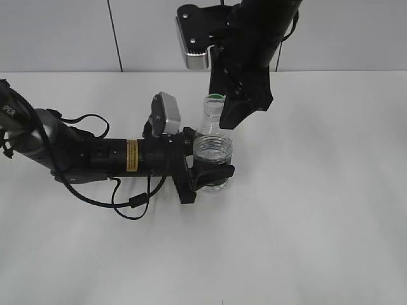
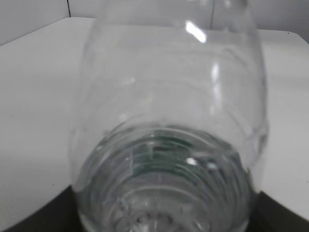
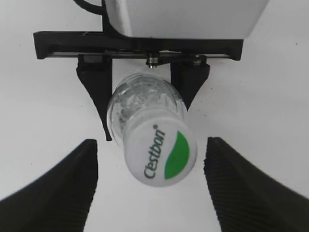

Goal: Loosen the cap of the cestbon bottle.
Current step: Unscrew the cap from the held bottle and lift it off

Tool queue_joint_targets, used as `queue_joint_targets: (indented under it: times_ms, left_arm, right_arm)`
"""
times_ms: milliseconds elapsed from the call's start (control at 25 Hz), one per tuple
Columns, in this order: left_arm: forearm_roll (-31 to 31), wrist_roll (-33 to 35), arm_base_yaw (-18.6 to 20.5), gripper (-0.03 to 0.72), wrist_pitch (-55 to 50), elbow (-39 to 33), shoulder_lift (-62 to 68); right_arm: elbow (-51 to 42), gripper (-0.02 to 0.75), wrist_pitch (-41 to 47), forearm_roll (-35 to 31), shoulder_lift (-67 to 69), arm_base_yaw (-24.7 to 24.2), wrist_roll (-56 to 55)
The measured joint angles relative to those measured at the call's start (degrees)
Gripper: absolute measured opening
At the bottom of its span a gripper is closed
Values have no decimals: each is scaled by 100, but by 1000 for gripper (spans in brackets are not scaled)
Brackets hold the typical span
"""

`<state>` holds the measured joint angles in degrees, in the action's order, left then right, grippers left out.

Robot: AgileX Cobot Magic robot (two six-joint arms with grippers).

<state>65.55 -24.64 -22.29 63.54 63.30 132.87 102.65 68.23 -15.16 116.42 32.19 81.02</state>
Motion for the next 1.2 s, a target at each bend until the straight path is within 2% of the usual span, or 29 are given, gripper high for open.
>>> queue_joint_targets:
  times_ms: [160, 320, 440, 600, 760, 880, 1200]
  left_arm:
    - [0, 0, 0, 406, 0, 0, 0]
    - [-1, 0, 0, 406, 0, 0, 0]
    - [-1, 0, 0, 406, 0, 0, 0]
    - [-1, 0, 0, 406, 0, 0, 0]
    - [-1, -7, 0, 406, 4, 0, 0]
    - [-5, -7, 0, 406, 4, 0, 0]
    - [-11, -7, 0, 406, 4, 0, 0]
  right_arm:
    - [0, 532, 6, 7, -243, 0, -414]
    - [0, 535, 6, -3, -349, 0, -1737]
    - [0, 536, 6, -9, -351, 0, -3043]
    - [0, 536, -119, -9, -351, 0, -5439]
    - [0, 536, -170, 0, -351, 0, -6854]
    - [0, 536, -181, 10, -351, 0, -7205]
    - [0, 504, -178, 4, -239, 0, -7310]
